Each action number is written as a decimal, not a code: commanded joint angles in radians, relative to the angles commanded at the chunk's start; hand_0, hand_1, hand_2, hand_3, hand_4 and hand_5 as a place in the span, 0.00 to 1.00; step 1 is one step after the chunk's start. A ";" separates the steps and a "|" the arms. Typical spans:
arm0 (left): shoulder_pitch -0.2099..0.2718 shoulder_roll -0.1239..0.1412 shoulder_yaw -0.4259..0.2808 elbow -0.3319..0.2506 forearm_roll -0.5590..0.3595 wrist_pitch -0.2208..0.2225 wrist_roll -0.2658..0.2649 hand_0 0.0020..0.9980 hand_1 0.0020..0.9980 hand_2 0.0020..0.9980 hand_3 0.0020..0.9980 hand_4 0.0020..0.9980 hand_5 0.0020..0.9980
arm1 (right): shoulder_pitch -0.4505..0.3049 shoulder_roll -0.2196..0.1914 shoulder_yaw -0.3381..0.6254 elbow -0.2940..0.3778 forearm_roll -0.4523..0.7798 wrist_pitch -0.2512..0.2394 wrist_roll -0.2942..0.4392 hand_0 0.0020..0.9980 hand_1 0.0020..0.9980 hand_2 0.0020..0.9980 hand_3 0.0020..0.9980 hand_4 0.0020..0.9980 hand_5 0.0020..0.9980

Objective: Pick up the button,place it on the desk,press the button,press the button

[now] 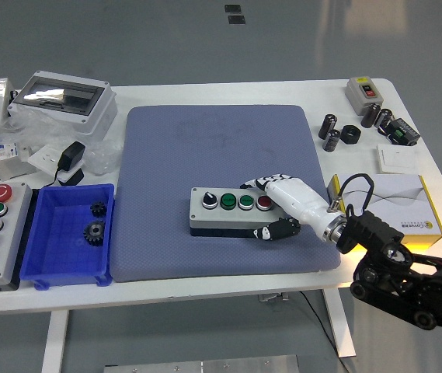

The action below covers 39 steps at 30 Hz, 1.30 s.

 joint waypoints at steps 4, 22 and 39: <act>0.000 0.000 0.001 0.000 0.000 0.000 -0.001 0.66 0.59 0.62 0.69 0.84 0.28 | 0.000 -0.005 -0.002 0.006 0.015 0.009 -0.001 0.92 0.87 0.86 0.93 0.50 0.00; 0.001 -0.002 0.006 0.000 -0.002 -0.003 -0.003 0.66 0.59 0.62 0.69 0.84 0.28 | 0.005 -0.050 0.008 0.049 0.081 0.037 0.002 0.92 0.88 0.86 0.95 0.55 0.00; 0.001 -0.002 0.002 0.000 0.008 -0.007 0.000 0.66 0.59 0.62 0.69 0.84 0.28 | 0.009 -0.058 0.023 0.050 0.103 0.085 -0.002 0.93 0.89 0.87 0.96 0.58 0.00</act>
